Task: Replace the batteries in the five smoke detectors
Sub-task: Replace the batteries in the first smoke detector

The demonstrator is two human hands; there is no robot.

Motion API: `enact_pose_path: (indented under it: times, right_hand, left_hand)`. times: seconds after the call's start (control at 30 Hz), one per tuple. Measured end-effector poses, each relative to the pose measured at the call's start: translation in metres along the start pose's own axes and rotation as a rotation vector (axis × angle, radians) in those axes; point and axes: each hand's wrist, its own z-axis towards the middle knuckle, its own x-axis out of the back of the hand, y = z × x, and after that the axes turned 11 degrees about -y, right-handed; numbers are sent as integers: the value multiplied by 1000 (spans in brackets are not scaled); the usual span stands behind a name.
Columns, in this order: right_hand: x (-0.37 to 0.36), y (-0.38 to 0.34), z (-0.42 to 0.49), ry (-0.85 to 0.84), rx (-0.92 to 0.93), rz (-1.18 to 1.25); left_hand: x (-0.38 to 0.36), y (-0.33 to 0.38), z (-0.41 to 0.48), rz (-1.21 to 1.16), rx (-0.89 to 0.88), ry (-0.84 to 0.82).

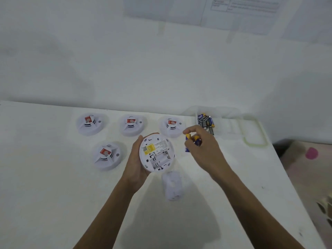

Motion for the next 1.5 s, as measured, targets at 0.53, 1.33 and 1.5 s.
enact_pose_path:
  times: [0.53,1.33,1.5]
  right_hand:
    - [171,121,124,85,-276,-226]
    - [178,153,168,81,-88,-737]
    - [159,129,171,-29,156,-959]
  left_hand:
    - [-55,-63,50,-117,47,-38]
    - [-74,-74,73,-83,89,20]
    - [-70,-74,74,-133,110,-2]
